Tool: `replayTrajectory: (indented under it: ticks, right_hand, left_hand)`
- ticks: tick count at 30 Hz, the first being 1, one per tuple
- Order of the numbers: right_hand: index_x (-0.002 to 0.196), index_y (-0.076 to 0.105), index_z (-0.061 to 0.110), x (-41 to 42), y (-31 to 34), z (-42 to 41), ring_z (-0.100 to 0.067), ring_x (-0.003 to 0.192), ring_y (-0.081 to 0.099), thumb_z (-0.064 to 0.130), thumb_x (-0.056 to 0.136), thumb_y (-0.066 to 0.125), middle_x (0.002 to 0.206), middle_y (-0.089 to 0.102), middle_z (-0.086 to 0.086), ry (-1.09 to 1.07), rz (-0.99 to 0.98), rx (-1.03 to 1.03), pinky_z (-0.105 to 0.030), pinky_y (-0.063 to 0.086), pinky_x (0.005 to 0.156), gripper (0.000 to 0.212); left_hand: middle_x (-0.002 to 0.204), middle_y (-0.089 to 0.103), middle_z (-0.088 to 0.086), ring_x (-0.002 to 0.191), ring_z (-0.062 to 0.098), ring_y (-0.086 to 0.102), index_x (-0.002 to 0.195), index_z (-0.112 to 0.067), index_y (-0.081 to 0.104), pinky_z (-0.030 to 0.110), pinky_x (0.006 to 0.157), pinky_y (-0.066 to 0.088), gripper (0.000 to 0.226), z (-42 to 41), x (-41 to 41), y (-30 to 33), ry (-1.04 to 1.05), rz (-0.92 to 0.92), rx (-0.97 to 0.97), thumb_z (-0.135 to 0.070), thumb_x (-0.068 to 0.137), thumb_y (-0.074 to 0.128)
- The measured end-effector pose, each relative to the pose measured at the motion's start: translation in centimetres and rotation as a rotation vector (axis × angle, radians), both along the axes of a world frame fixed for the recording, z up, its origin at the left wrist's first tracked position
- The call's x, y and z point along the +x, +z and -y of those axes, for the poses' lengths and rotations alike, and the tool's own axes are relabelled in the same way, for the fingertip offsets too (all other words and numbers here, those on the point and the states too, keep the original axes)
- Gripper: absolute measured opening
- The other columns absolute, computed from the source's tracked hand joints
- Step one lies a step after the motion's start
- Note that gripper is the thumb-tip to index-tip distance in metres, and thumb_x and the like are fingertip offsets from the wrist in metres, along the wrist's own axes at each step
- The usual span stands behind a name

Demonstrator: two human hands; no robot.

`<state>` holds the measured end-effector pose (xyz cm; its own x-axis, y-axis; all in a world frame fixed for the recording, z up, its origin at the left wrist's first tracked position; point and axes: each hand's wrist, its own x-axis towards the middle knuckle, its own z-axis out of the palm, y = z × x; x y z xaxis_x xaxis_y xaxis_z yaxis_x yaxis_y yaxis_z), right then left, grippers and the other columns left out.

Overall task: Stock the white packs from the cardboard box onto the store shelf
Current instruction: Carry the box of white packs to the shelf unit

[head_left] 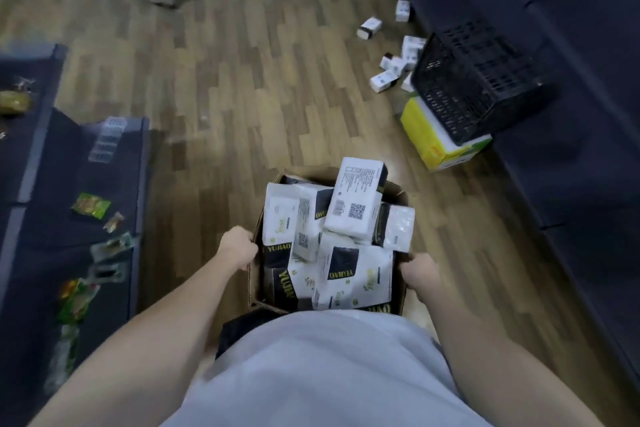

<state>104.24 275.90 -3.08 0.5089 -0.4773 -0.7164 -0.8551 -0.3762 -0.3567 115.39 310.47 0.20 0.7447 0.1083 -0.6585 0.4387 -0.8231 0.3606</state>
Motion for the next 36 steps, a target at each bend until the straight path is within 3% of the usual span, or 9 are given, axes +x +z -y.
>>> replayTrajectory:
  ticks: [5, 9, 15, 20, 24, 27, 32, 36]
  right_hand:
    - [0.074, 0.055, 0.001, 5.5, 1.5, -1.5, -0.024, 0.060, 0.052, 0.008, 0.086, 0.049, 0.071, 0.058, -0.011, -0.090, 0.038, -0.108, -0.027, 0.038, 0.050, 0.016]
    - [0.060, 0.040, 0.009, 10.2, 3.9, -2.2, -0.020, 0.056, 0.045, 0.001, 0.089, 0.046, 0.060, 0.048, -0.004, -0.156, 0.110, -0.195, -0.028, 0.031, 0.046, 0.031]
    - [0.063, 0.041, 0.011, 11.7, 3.2, -0.7, -0.019, 0.053, 0.042, 0.000, 0.089, 0.045, 0.061, 0.046, -0.005, -0.315, 0.044, -0.114, -0.028, 0.028, 0.045, 0.029]
    - [0.086, 0.063, 0.013, 15.5, 1.3, 3.1, -0.025, 0.066, 0.056, 0.006, 0.089, 0.047, 0.081, 0.067, -0.013, -0.459, 0.092, -0.050, -0.026, 0.037, 0.049, 0.018]
    - [0.076, 0.061, 0.014, 22.4, 0.6, 9.0, -0.030, 0.075, 0.060, 0.007, 0.088, 0.048, 0.068, 0.058, -0.003, -0.441, 0.104, -0.017, -0.028, 0.033, 0.048, 0.019]
    - [0.066, 0.053, 0.017, 27.8, 0.7, 12.8, -0.027, 0.068, 0.055, 0.006, 0.087, 0.048, 0.064, 0.055, -0.001, -0.404, 0.081, -0.009, -0.028, 0.033, 0.047, 0.025]
    - [0.068, 0.058, 0.020, 34.1, 0.9, 18.8, -0.030, 0.079, 0.059, 0.004, 0.084, 0.046, 0.077, 0.064, -0.005, -0.403, 0.084, 0.019, -0.028, 0.040, 0.058, 0.025]
    - [0.072, 0.063, 0.022, 38.5, 0.0, 21.2, -0.030, 0.084, 0.063, 0.006, 0.083, 0.047, 0.083, 0.068, -0.006, -0.422, 0.067, 0.043, -0.030, 0.044, 0.065, 0.025]
  left_hand:
    - [0.075, 0.068, 0.024, 0.059, 0.034, 0.070, 0.073, 0.004, 0.060, 0.039, 0.056, 0.061, 0.019, 0.1, 8.8, -0.4, -0.126, -0.051, -0.017, 0.008, 0.079, 0.043]
    - [0.071, 0.065, 0.021, 0.055, 0.032, 0.066, 0.078, 0.005, 0.059, 0.035, 0.053, 0.057, 0.016, 1.7, 15.5, 0.8, -0.196, 0.010, 0.010, 0.004, 0.081, 0.044]
    - [0.075, 0.067, 0.022, 0.057, 0.033, 0.069, 0.081, 0.006, 0.063, 0.038, 0.053, 0.060, 0.022, 7.2, 24.5, 1.0, -0.395, 0.000, 0.029, 0.003, 0.077, 0.042]
    - [0.071, 0.065, 0.019, 0.063, 0.031, 0.067, 0.075, 0.002, 0.062, 0.034, 0.056, 0.056, 0.017, 14.1, 31.0, 0.6, -0.531, 0.022, 0.080, 0.004, 0.078, 0.044]
    - [0.072, 0.065, 0.019, 0.069, 0.033, 0.067, 0.077, 0.001, 0.062, 0.034, 0.063, 0.057, 0.017, 19.3, 37.8, 1.2, -0.552, 0.030, 0.137, 0.001, 0.076, 0.045]
    - [0.078, 0.068, 0.018, 0.071, 0.033, 0.068, 0.077, 0.000, 0.064, 0.035, 0.063, 0.059, 0.019, 22.8, 42.9, 1.6, -0.527, 0.034, 0.175, -0.001, 0.075, 0.046]
    - [0.084, 0.064, 0.014, 0.078, 0.031, 0.059, 0.084, -0.002, 0.065, 0.030, 0.063, 0.046, 0.015, 27.5, 47.2, 1.2, -0.515, 0.051, 0.214, -0.002, 0.081, 0.050]
    - [0.076, 0.067, 0.012, 0.070, 0.029, 0.062, 0.080, -0.004, 0.070, 0.027, 0.058, 0.046, 0.020, 30.7, 53.1, 1.1, -0.515, 0.057, 0.194, -0.001, 0.077, 0.051]
